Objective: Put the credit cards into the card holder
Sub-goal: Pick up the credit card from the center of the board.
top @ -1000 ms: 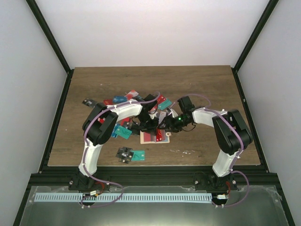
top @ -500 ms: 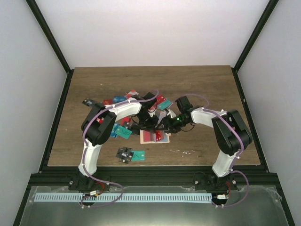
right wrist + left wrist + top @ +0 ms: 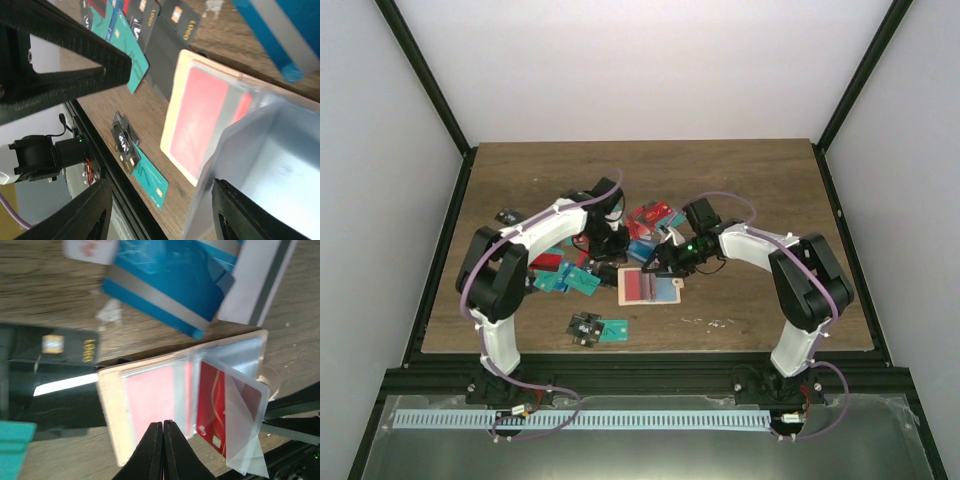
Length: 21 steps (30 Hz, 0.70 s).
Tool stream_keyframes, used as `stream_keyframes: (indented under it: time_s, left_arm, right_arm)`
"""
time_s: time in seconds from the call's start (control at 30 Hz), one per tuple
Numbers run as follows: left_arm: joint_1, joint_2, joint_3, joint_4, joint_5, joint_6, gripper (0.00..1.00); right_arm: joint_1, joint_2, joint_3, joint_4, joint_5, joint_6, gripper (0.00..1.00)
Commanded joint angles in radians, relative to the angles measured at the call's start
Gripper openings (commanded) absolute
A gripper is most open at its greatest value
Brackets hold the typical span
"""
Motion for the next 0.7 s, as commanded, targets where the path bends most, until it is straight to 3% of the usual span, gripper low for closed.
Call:
stream_keyframes:
  time_s: [0.0, 0.2, 0.43, 0.67]
  left_arm:
    - [0.054, -0.074, -0.07, -0.016, -0.043, 0.001, 0.04]
    - [0.111, -0.166, -0.164, -0.015, -0.061, 0.009, 0.04]
    - [0.128, -0.28, -0.246, -0.031, -0.1, 0.01, 0.04]
    - [0.127, -0.408, -0.402, -0.042, -0.134, -0.016, 0.22]
  right_arm:
    - [0.066, 0.026, 0.069, -0.016, -0.02, 0.025, 0.57]
    - [0.174, 0.096, 0.148, -0.004, -0.025, 0.058, 0.57]
    - [0.191, 0.072, 0.187, -0.009, -0.021, 0.06, 0.58]
    - [0.193, -0.061, 0.063, 0.053, 0.013, 0.119, 0.59]
